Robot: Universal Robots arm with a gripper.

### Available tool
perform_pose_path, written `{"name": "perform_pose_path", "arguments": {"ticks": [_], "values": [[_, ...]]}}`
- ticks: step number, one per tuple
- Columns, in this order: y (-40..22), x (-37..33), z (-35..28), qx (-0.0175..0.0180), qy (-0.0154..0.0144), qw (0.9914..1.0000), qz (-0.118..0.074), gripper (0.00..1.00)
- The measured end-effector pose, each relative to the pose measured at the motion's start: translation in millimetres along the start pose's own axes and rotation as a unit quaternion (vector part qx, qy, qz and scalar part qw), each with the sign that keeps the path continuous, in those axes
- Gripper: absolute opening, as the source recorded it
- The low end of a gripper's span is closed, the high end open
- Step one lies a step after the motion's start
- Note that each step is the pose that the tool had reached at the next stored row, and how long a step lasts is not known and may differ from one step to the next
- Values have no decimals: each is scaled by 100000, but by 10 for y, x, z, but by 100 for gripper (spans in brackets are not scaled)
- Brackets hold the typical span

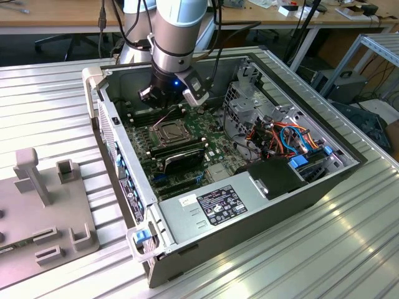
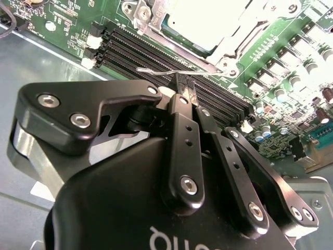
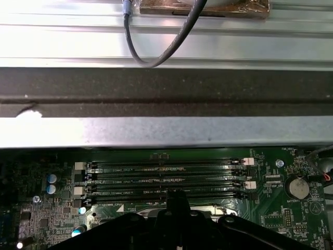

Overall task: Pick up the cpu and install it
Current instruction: 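Install the first cpu locking lever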

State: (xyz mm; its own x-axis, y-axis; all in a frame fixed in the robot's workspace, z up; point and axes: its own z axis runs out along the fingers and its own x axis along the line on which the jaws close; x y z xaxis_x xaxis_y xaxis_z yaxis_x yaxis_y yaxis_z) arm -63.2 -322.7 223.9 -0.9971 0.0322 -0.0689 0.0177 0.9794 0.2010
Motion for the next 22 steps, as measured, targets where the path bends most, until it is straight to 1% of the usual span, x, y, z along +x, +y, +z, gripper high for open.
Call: {"name": "perform_pose_path", "arguments": {"ticks": [5,12,17,22], "values": [[0,-33,4,2,4,100000,4,11],[0,-43,7,20,-2,100000,7,11],[-2,-50,18,115,0,100000,0,11],[-6,-63,41,282,-5,100000,-14,11]]}}
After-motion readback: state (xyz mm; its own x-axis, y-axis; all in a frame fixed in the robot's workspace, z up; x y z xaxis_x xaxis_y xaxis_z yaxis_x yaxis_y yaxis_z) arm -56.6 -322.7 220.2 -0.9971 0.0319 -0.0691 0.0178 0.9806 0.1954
